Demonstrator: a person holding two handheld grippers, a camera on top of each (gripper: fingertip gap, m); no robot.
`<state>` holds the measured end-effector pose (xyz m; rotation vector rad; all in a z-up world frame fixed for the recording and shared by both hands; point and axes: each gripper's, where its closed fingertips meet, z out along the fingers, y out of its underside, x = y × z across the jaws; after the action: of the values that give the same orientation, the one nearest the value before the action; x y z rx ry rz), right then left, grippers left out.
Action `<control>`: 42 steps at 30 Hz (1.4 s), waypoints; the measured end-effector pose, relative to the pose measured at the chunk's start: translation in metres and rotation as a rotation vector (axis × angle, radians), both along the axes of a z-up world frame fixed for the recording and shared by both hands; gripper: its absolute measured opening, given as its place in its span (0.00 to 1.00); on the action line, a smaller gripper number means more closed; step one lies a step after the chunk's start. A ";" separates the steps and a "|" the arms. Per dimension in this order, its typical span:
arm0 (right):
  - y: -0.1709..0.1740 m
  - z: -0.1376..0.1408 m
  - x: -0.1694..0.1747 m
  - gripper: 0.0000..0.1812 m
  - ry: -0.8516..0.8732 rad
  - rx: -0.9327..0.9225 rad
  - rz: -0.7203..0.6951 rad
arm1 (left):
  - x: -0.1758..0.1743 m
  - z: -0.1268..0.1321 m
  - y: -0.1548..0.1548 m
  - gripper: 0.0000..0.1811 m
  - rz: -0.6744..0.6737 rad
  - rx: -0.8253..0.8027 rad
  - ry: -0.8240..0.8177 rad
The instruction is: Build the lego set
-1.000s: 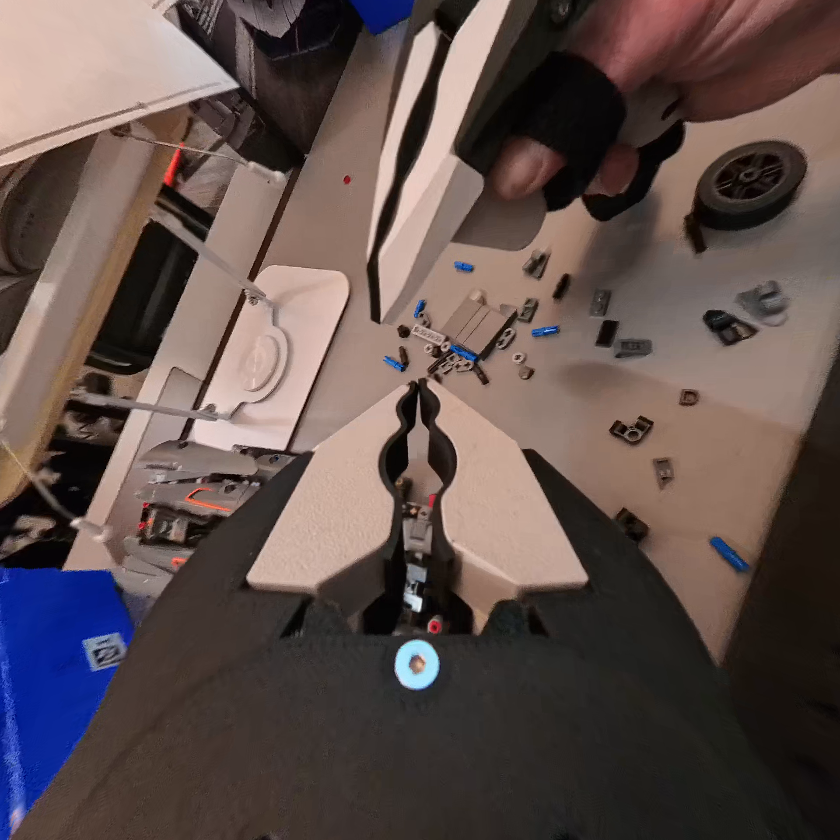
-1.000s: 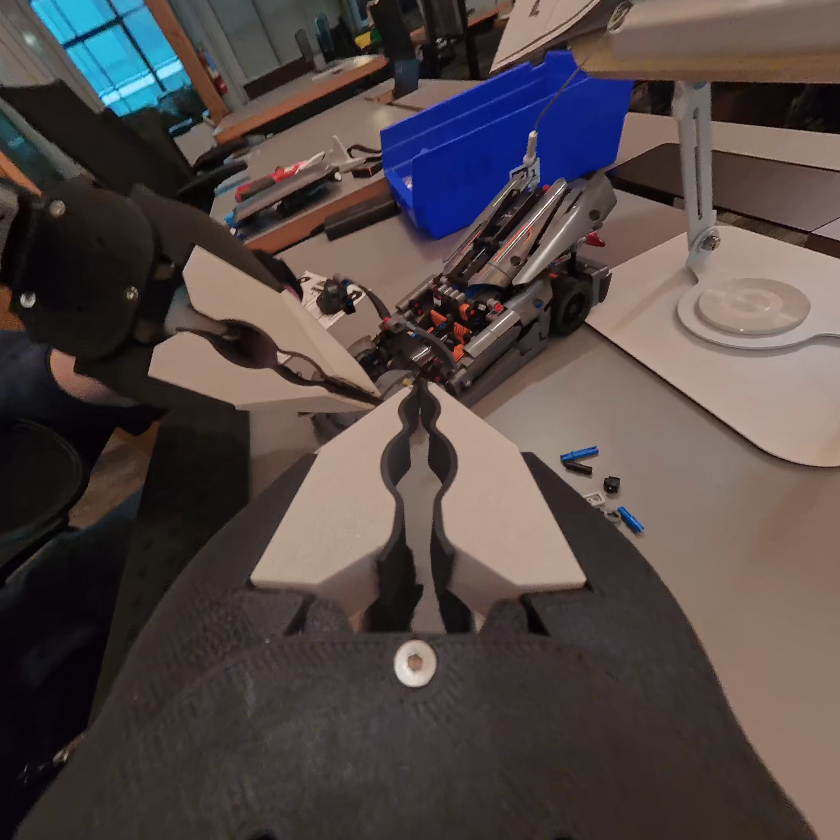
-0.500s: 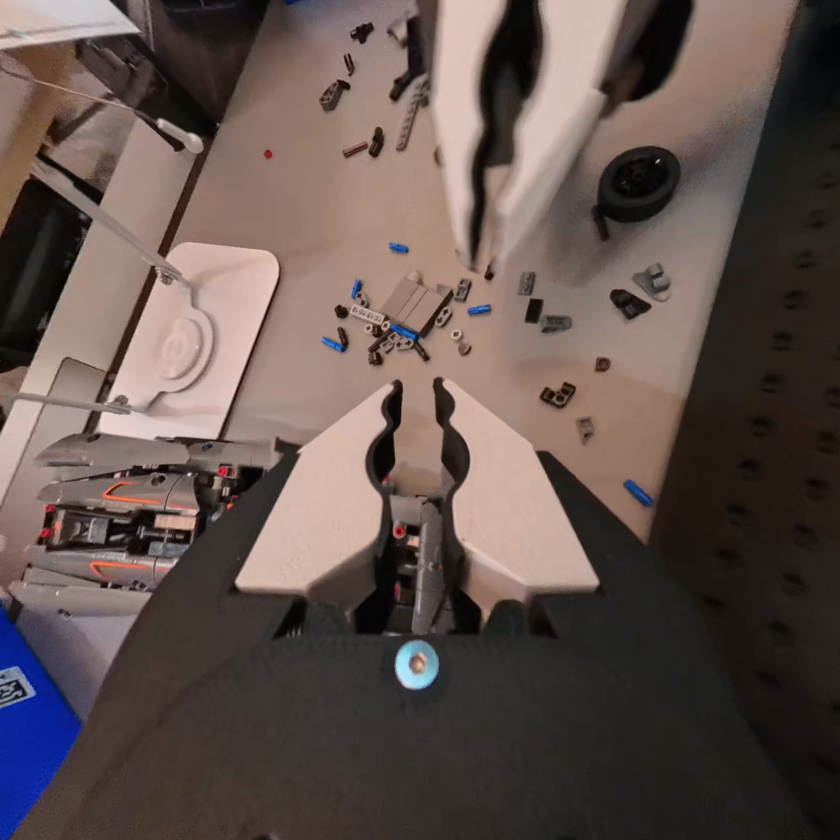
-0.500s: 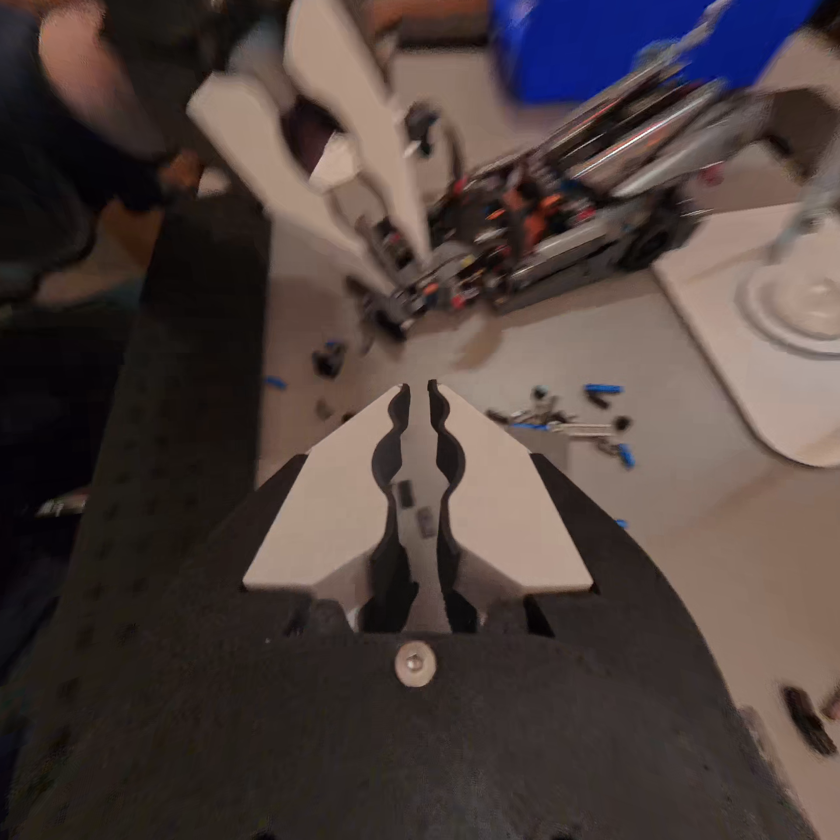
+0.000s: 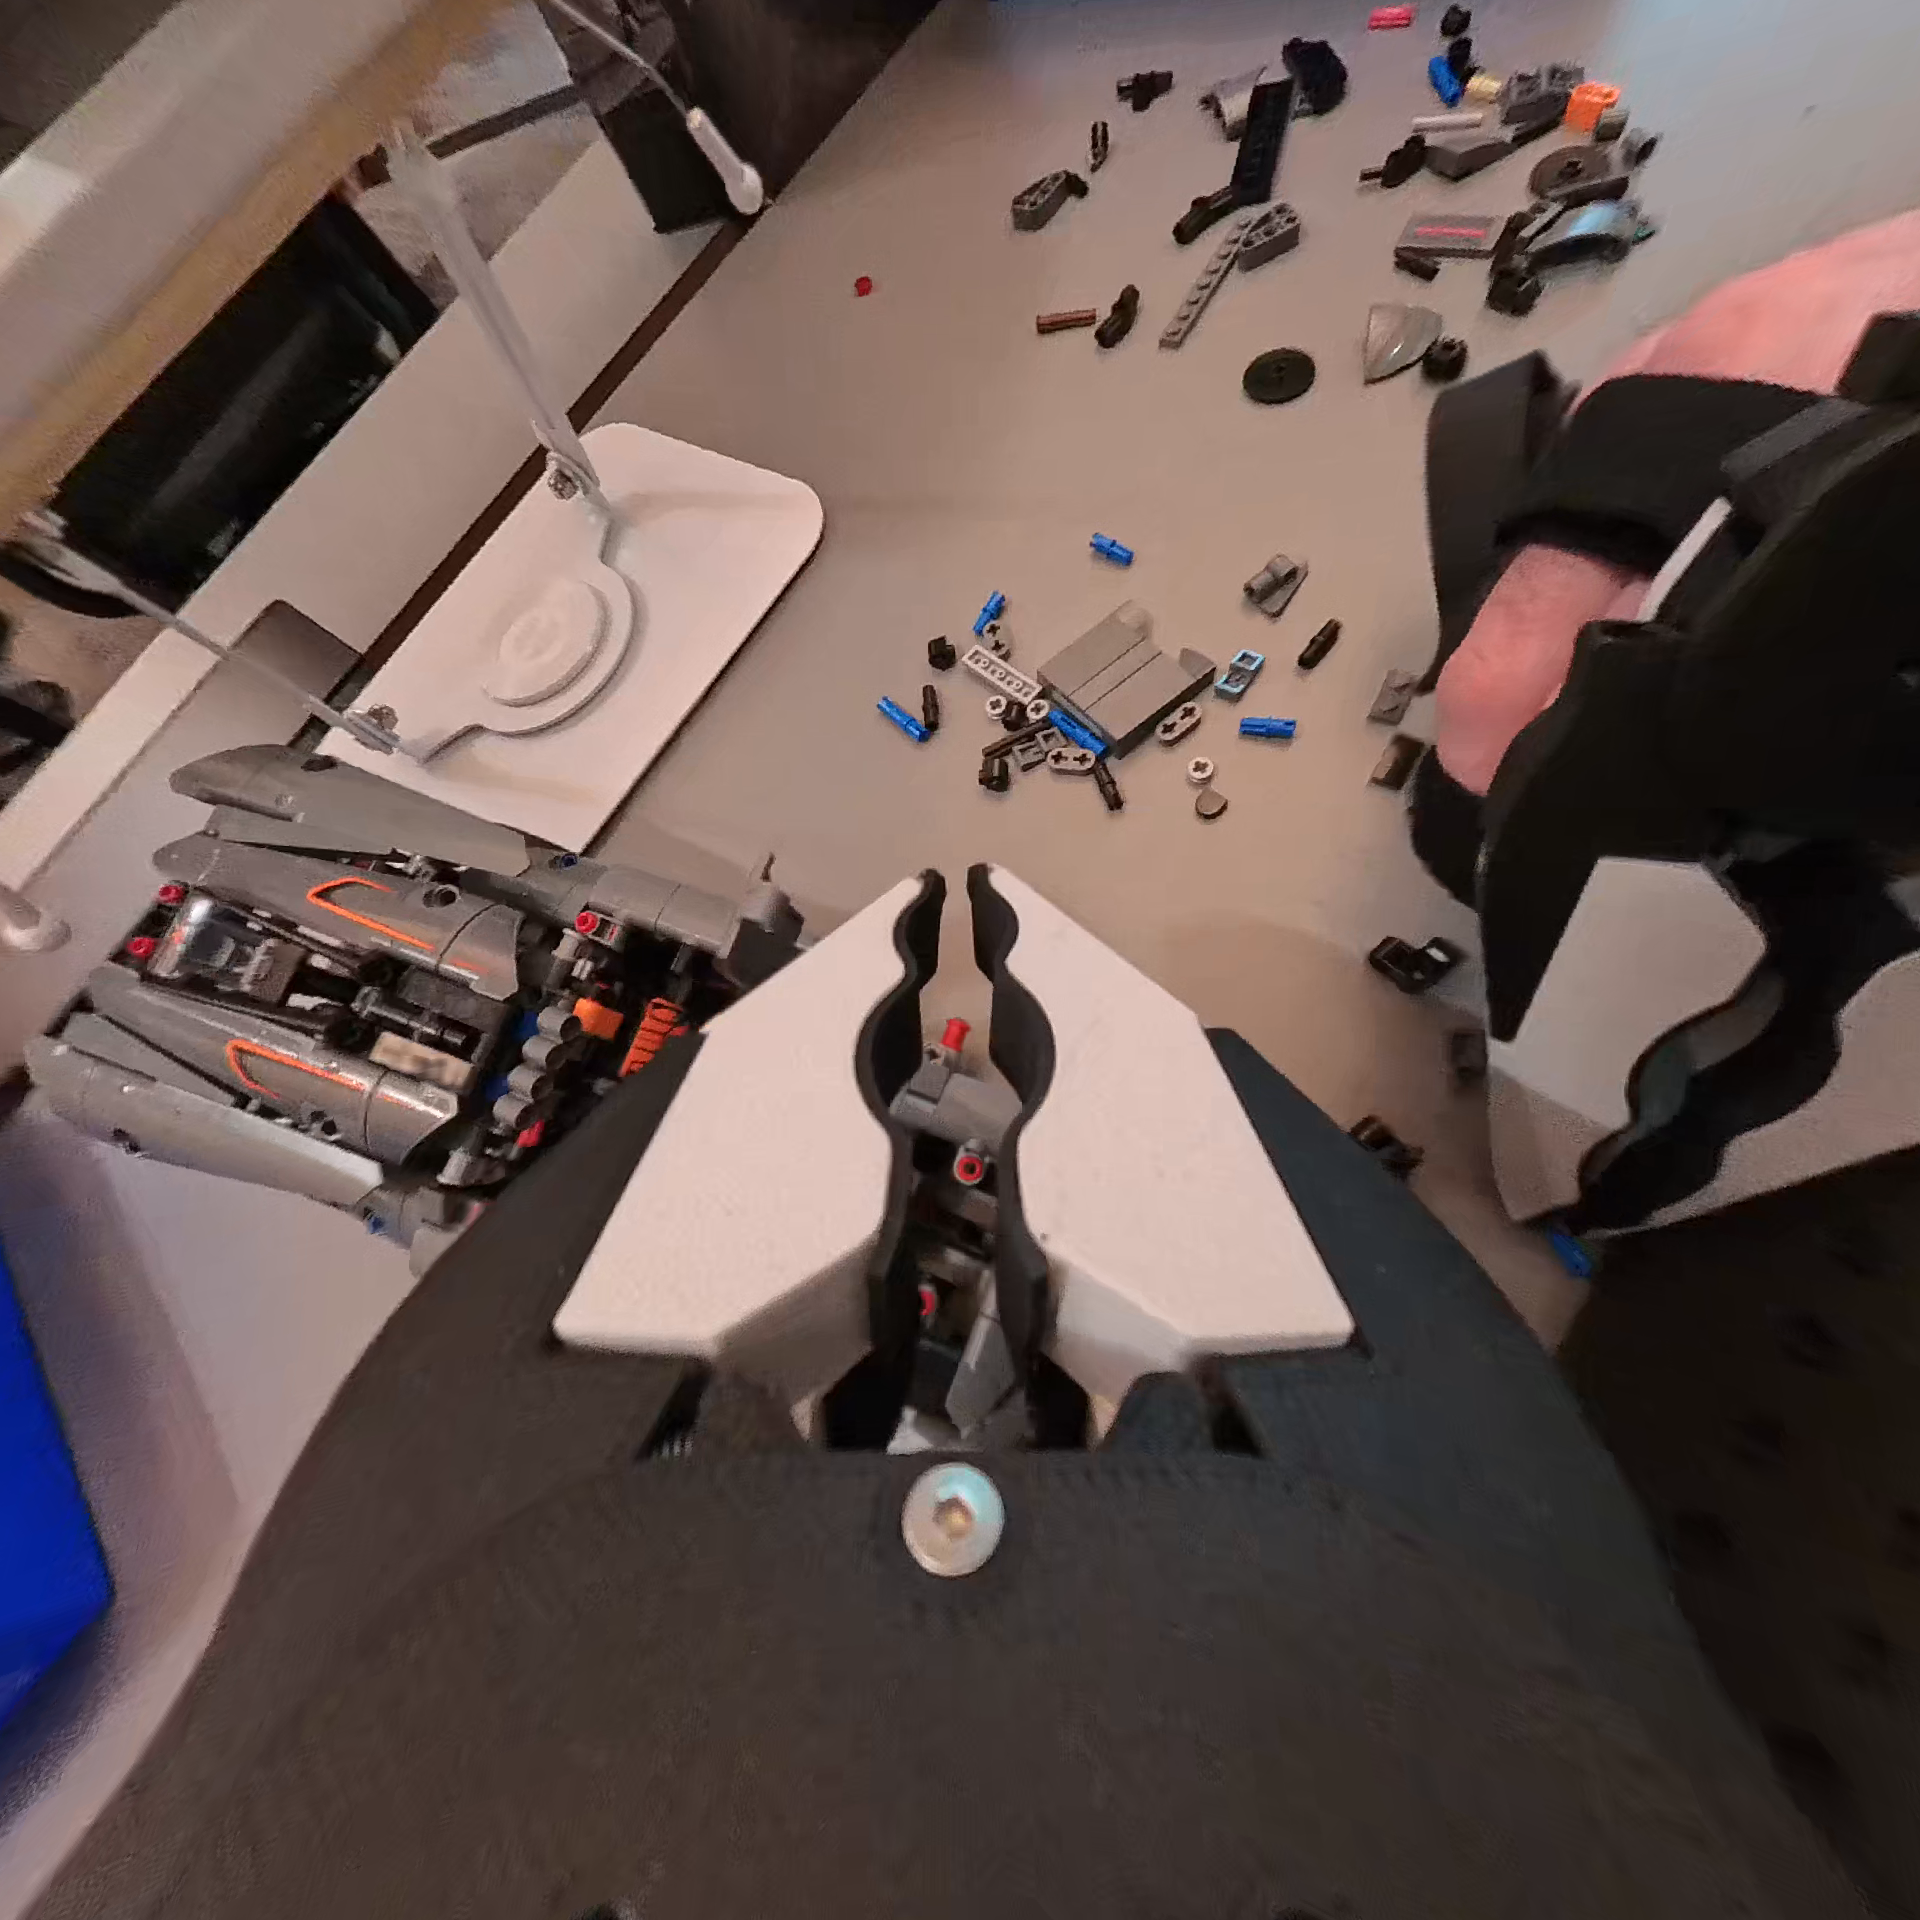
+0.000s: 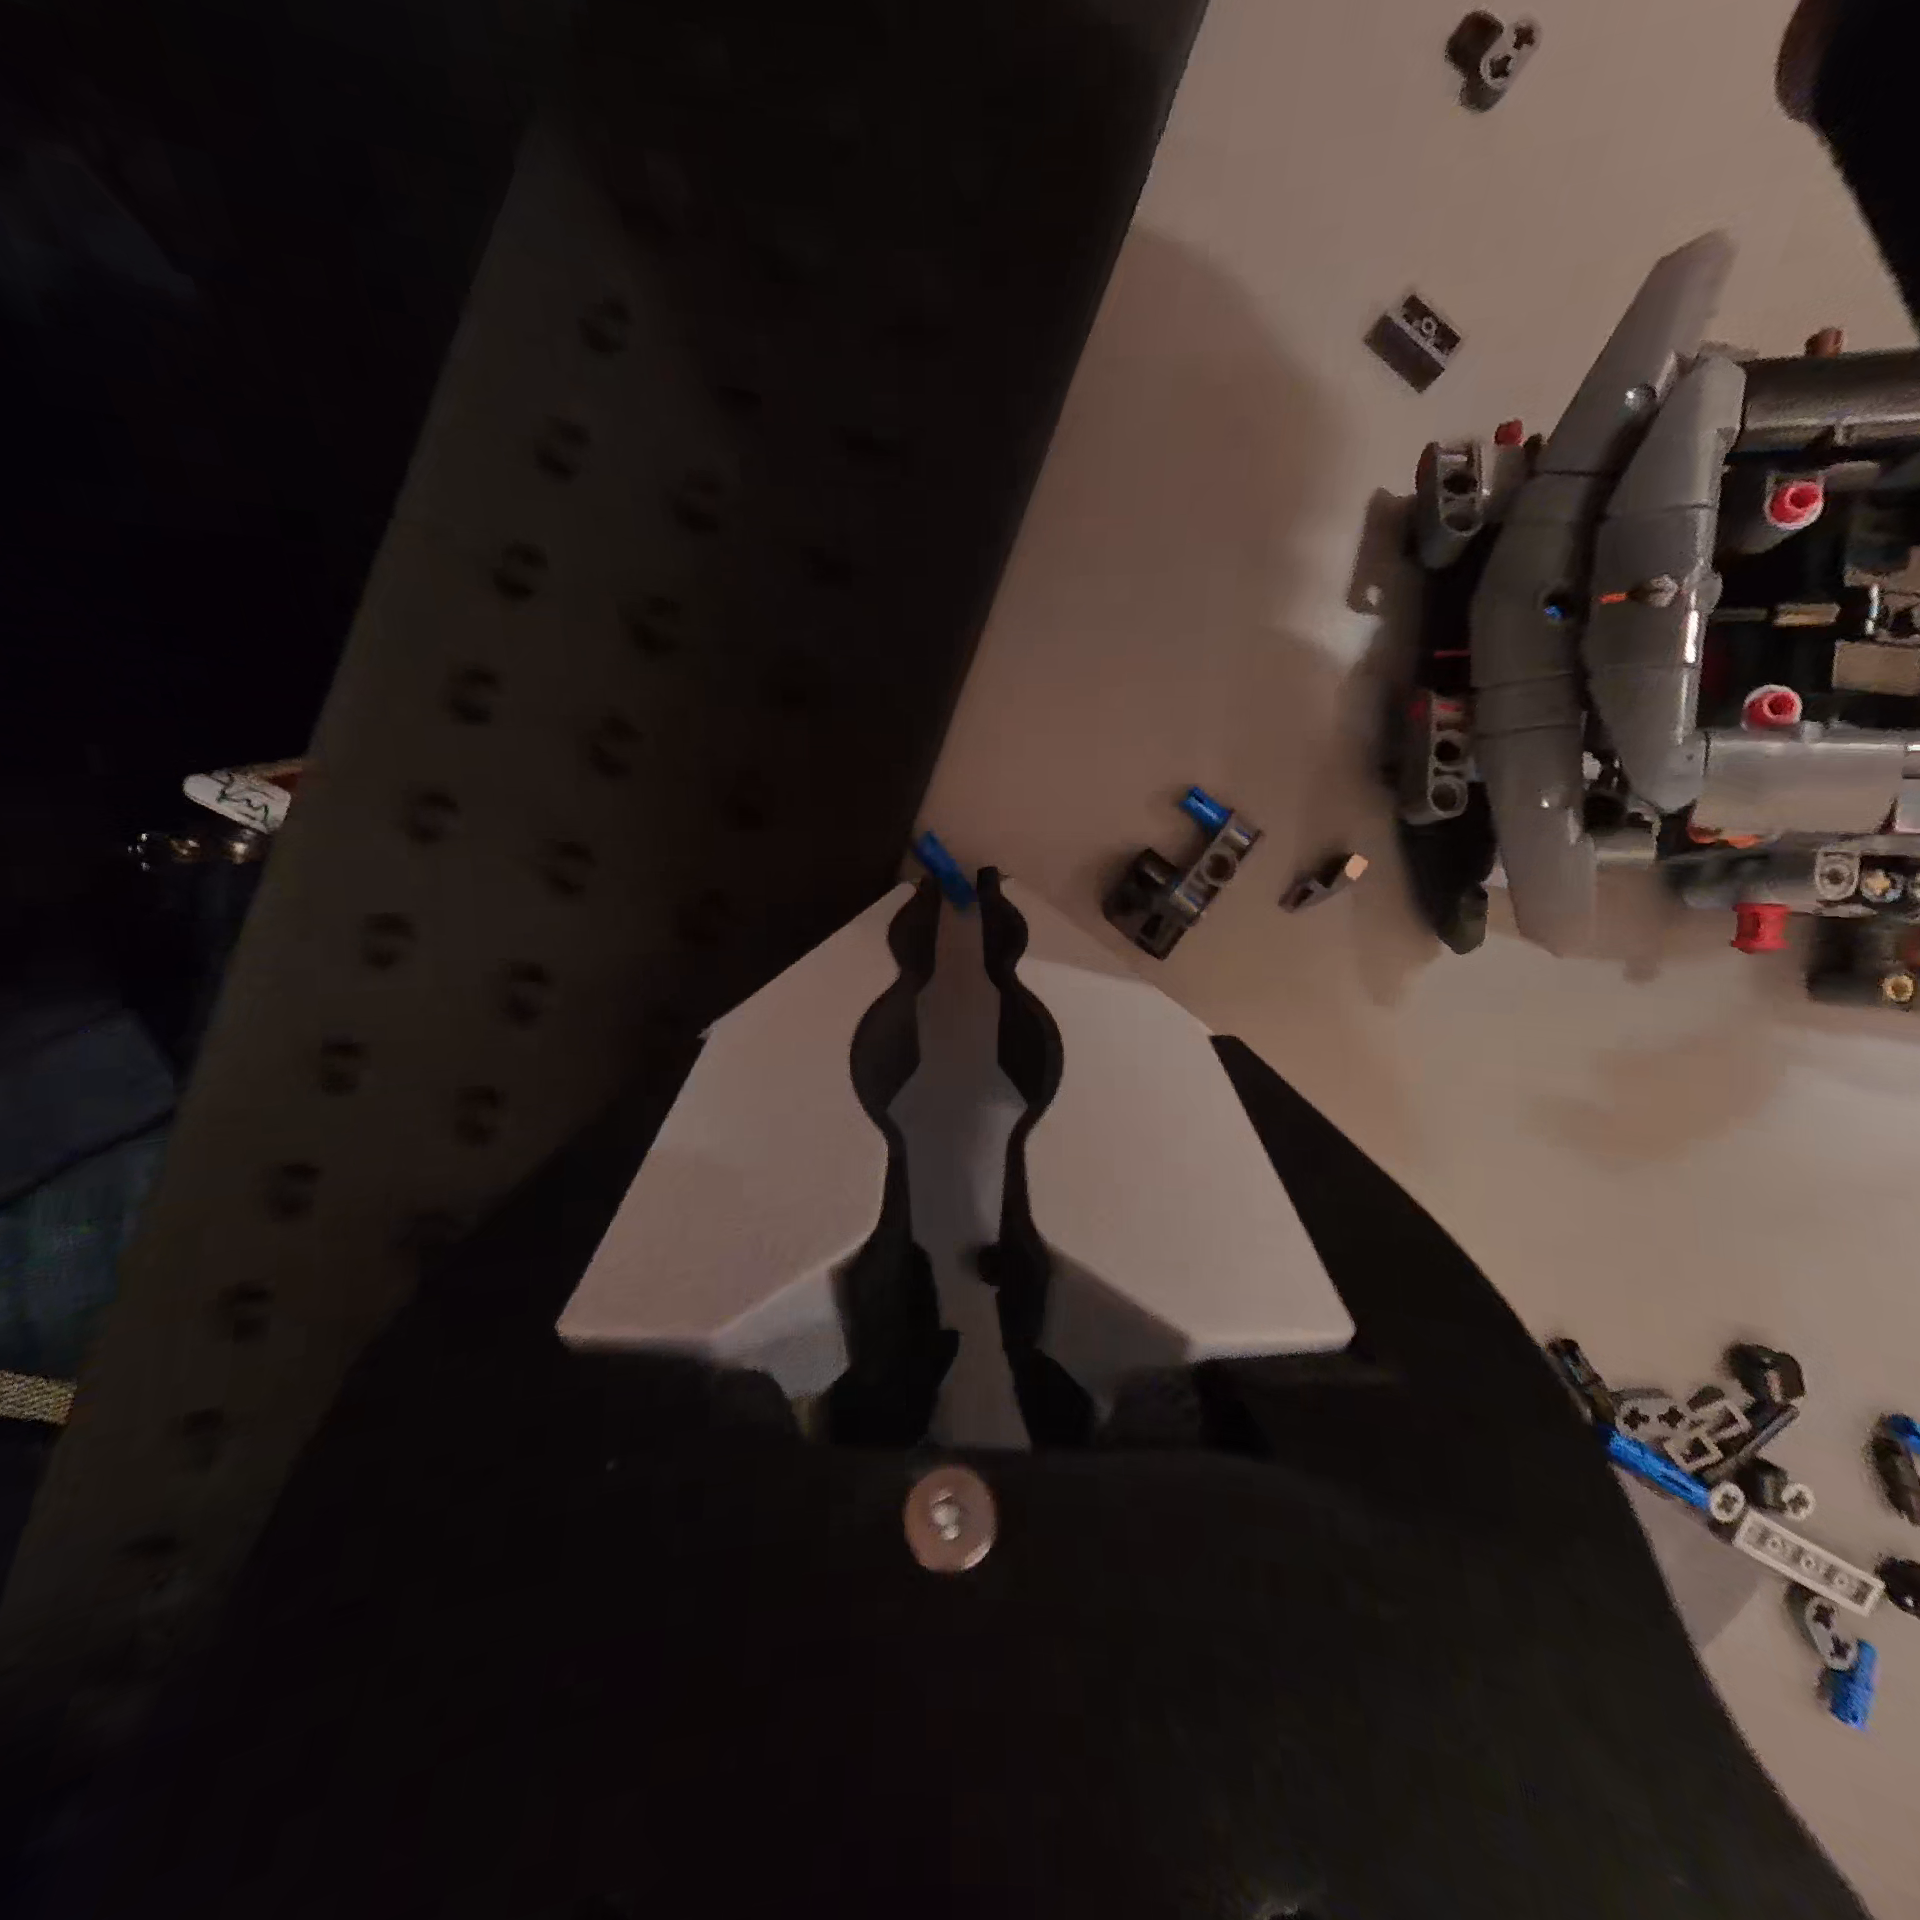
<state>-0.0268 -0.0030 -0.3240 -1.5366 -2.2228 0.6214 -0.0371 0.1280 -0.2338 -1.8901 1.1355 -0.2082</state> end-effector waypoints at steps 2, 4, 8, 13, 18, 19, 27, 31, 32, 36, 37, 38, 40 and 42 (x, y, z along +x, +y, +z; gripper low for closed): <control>-0.003 -0.001 -0.004 0.01 0.007 -0.009 0.008 | -0.002 -0.001 0.002 0.02 0.012 0.021 0.037; -0.001 -0.001 -0.004 0.01 0.001 -0.003 0.005 | -0.001 0.003 0.000 0.01 0.009 0.023 0.024; 0.013 0.015 0.013 0.00 0.034 -0.024 -0.104 | 0.000 0.010 -0.004 0.02 -0.016 0.014 -0.023; 0.037 0.058 0.058 0.00 0.211 -0.093 -0.337 | 0.038 0.012 -0.032 0.10 -0.244 0.038 -0.012; 0.042 0.064 0.081 0.00 0.276 -0.250 -0.440 | 0.079 0.007 -0.072 0.11 -0.507 0.228 0.150; 0.041 0.064 0.082 0.00 0.281 -0.264 -0.440 | 0.085 0.005 -0.078 0.11 -0.540 0.266 0.183; 0.035 0.070 0.079 0.00 0.305 -0.342 -0.410 | 0.095 -0.014 -0.091 0.08 -0.617 0.363 0.313; 0.038 0.069 0.079 0.00 0.296 -0.358 -0.424 | 0.096 -0.021 -0.091 0.01 -0.624 0.387 0.365; 0.038 0.069 0.079 0.00 0.296 -0.378 -0.424 | 0.096 -0.022 -0.091 0.01 -0.624 0.392 0.370; 0.037 0.071 0.079 0.00 0.301 -0.433 -0.415 | 0.094 -0.023 -0.089 0.02 -0.613 0.399 0.384; 0.036 0.074 0.078 0.00 0.316 -0.451 -0.405 | 0.094 -0.024 -0.086 0.02 -0.604 0.406 0.393; 0.035 0.076 0.078 0.00 0.326 -0.458 -0.395 | 0.093 -0.024 -0.085 0.01 -0.594 0.416 0.393; 0.035 0.078 0.077 0.00 0.325 -0.458 -0.389 | 0.094 -0.021 -0.087 0.01 -0.598 0.426 0.387; 0.036 0.078 0.078 0.00 0.321 -0.449 -0.393 | 0.095 -0.021 -0.085 0.01 -0.590 0.418 0.376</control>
<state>0.0516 0.0329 -0.2457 -1.8575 -1.5520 1.1949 0.0575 0.0425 -0.2549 -1.2168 1.8205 0.0677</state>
